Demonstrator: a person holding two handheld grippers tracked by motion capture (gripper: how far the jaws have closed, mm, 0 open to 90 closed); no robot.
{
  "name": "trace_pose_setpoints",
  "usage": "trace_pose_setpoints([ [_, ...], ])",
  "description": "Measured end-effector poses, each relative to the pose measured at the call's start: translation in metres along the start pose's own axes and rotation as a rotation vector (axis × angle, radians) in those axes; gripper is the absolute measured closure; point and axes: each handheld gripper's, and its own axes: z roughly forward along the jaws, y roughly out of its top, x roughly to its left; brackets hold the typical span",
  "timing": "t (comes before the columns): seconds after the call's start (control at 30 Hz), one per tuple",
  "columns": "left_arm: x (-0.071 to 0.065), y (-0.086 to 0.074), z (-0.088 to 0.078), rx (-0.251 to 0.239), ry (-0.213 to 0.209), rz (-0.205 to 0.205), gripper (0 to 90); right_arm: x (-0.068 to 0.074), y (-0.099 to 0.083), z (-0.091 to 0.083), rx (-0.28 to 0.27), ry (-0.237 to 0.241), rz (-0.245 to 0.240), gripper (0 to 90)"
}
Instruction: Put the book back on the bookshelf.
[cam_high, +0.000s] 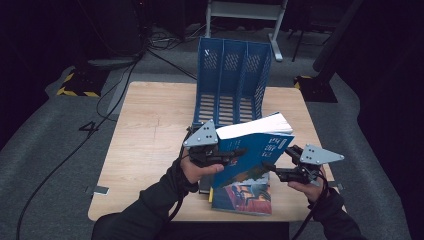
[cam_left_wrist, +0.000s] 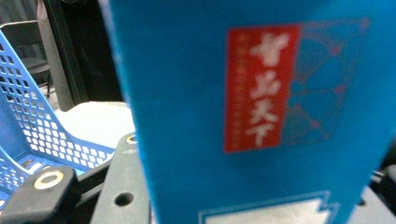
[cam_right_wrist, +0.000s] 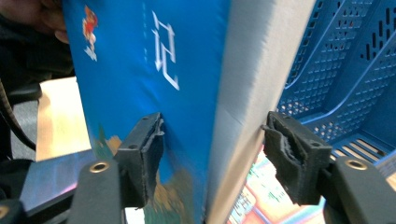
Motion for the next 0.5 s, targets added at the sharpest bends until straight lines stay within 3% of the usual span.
trace_pose_setpoints([
  [0.1,-0.001,0.0,-0.001,0.004,0.005,0.007,60.5,-0.011,-0.006,-0.004,0.113,-0.021,0.007,27.6],
  [0.13,-0.001,0.0,-0.001,0.003,0.007,0.006,60.6,-0.015,-0.01,-0.008,0.12,-0.033,0.003,27.7],
  [0.2,-0.001,0.0,-0.001,0.004,0.005,0.005,60.6,-0.026,-0.019,-0.019,0.134,-0.03,0.046,28.8],
  [0.27,-0.002,0.0,-0.001,0.004,0.002,0.008,60.6,-0.038,-0.03,-0.03,0.147,-0.059,0.085,28.3],
  [0.33,-0.002,0.0,-0.001,0.006,0.001,0.011,60.6,-0.048,-0.042,-0.038,0.169,-0.113,0.119,28.8],
  [0.37,-0.002,0.0,-0.001,0.006,0.001,0.011,60.5,-0.053,-0.048,-0.04,0.196,-0.162,0.12,29.1],
  [0.4,-0.002,0.0,-0.001,0.006,0.001,0.011,60.5,-0.053,-0.048,-0.04,0.196,-0.162,0.12,29.1],
  [0.43,-0.002,0.0,-0.001,0.006,0.001,0.012,60.4,-0.063,-0.064,-0.042,0.249,-0.248,0.13,29.4],
  [0.5,-0.002,0.0,-0.001,0.001,0.005,0.017,60.3,-0.071,-0.078,-0.041,0.289,-0.29,0.154,29.2],
])
